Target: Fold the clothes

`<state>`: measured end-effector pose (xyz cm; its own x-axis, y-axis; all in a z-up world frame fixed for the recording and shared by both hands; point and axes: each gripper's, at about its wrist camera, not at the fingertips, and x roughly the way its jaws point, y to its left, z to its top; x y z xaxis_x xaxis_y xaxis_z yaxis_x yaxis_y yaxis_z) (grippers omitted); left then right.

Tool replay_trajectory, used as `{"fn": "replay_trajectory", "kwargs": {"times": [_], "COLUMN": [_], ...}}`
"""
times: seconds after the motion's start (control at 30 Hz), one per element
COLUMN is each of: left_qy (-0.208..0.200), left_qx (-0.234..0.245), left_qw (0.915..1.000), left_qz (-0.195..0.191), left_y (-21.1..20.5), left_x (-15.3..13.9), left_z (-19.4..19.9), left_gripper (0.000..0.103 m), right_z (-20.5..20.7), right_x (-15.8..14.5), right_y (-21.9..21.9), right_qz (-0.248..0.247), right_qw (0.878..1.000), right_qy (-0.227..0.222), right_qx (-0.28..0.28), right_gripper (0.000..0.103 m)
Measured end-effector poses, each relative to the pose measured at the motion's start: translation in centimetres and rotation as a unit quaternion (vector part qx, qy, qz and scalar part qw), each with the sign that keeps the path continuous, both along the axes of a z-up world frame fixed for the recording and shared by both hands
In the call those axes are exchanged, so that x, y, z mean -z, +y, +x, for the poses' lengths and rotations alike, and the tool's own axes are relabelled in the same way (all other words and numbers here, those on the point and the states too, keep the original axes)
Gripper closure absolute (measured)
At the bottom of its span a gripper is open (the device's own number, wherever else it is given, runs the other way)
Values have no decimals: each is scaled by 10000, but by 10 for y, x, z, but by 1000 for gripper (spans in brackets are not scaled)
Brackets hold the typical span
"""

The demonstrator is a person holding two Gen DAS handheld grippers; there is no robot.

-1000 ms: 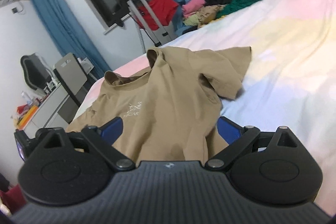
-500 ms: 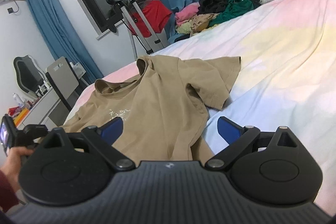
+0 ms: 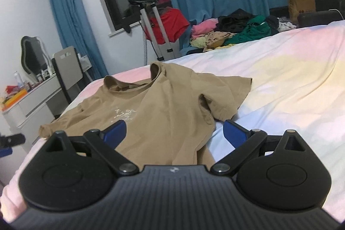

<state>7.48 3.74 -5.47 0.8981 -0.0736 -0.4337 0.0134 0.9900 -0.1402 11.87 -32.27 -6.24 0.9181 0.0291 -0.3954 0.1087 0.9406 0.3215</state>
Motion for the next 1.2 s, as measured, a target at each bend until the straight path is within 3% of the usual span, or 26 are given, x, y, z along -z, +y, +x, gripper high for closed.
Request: {"fn": "replay_trajectory", "kwargs": {"times": [0.17,0.3,0.4,0.5,0.63,0.77,0.97,1.03,1.2], "left_qy": [38,809,1478,1827,2161,2286,2739,2936,3313], "left_qx": [328,363,-65,-461,-562,-422,37,226,500], "left_qw": [9992,9956,9889,9817,9718,9690,9536,9473,9384], "left_qz": [216,307,110,-264,-756,-832,-1247,-1263,-847], "left_y": [-10,-4,18,42,62,60,57,54,49], "left_x": [12,29,44,50,58,58,62,62,57], "left_z": [-36,-39,-35,-39,-49,-62,-79,-83,-81], "left_gripper": [0,1,3,5,8,11,29,40,77], "right_z": [-15,-28,-31,-33,-29,-26,-25,-25,-26], "right_x": [-11,-18,-17,-15,-12,-8,-9,-9,-9], "right_y": [10,9,3,-7,-16,-22,-32,-36,-39], "right_qz": [-371,-334,-159,91,306,494,813,922,1076], "right_qw": [9992,9992,9996,9992,9985,9976,9951,9941,9926], "right_qy": [-93,-165,-28,61,113,184,158,143,171], "right_qx": [79,142,249,372,439,459,546,562,535], "right_gripper": [5,5,5,5,5,5,5,5,5]}}
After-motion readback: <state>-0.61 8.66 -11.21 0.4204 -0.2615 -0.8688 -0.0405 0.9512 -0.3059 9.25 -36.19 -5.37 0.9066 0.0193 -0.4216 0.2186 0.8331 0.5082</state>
